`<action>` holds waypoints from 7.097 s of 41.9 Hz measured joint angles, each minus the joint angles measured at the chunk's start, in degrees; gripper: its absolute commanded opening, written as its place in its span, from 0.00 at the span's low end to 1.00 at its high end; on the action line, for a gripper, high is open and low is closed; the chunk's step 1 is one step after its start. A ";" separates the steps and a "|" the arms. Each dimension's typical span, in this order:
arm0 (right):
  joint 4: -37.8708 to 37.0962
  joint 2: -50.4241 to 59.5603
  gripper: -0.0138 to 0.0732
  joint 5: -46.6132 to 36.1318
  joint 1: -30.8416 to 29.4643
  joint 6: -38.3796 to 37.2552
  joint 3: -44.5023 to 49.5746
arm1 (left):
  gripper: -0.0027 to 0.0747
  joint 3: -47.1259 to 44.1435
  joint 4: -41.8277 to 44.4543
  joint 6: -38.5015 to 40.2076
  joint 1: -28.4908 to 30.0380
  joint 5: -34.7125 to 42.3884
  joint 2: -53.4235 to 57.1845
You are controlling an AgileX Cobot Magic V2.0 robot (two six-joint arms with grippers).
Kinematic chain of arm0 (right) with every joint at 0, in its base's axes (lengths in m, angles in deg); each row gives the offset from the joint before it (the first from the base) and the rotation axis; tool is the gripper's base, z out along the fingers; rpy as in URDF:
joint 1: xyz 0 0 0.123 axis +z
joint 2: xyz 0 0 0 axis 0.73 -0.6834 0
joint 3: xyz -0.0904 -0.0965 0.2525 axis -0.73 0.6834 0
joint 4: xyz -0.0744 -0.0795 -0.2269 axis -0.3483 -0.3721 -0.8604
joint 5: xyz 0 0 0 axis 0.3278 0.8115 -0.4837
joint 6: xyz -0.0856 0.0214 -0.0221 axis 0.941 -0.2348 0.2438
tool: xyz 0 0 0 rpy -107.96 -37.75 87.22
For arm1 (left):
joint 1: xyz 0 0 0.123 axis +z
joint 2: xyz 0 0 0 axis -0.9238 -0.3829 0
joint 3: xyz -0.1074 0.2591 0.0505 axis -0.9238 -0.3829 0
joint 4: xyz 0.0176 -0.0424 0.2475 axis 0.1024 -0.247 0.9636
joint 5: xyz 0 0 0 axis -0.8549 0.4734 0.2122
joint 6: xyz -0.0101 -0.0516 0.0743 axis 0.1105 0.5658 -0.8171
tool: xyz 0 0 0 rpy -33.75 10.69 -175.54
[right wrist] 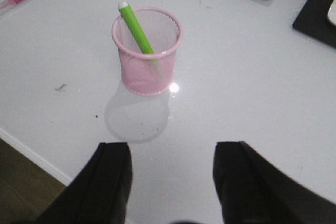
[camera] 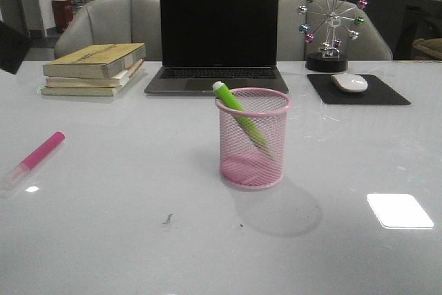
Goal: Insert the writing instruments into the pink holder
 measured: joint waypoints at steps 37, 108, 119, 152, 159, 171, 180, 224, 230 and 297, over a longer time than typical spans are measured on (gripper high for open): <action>0.22 2.12 0.70 4.27 0.00 0.00 0.00 | 0.74 17.57 1.96 0.45 29.82 -11.50 -26.83; 0.24 2.12 0.70 4.27 0.00 0.00 0.00 | 0.28 47.05 3.17 0.45 30.24 -10.62 -71.38; 0.24 2.12 0.70 4.27 0.00 0.00 0.00 | 0.15 47.05 3.17 0.45 30.24 -10.71 -71.38; 0.34 2.12 0.70 4.39 0.00 0.00 0.00 | 0.15 35.62 -0.90 -4.70 28.56 1.77 -42.45; 0.34 2.12 0.70 4.39 0.00 0.00 0.00 | 0.15 25.88 -1.26 -5.11 23.64 12.85 -31.78; 0.34 2.12 0.70 4.52 0.00 0.00 0.00 | 0.15 7.75 -1.58 -5.21 9.29 46.16 -21.05; 0.34 2.12 0.70 4.64 0.00 0.00 0.00 | 0.15 3.83 -1.68 -5.09 -0.61 67.11 -25.97; 0.34 2.12 0.70 4.64 0.00 0.00 0.00 | 0.44 17.78 -1.79 -4.49 -8.69 89.03 -66.67; 0.34 2.12 0.70 4.64 0.00 0.00 0.00 | 0.56 17.78 -1.79 -4.49 -8.69 89.03 -66.67; 0.34 2.12 0.70 4.64 0.00 0.00 0.00 | 0.56 -1.01 -0.78 -4.49 -0.79 -6.63 13.31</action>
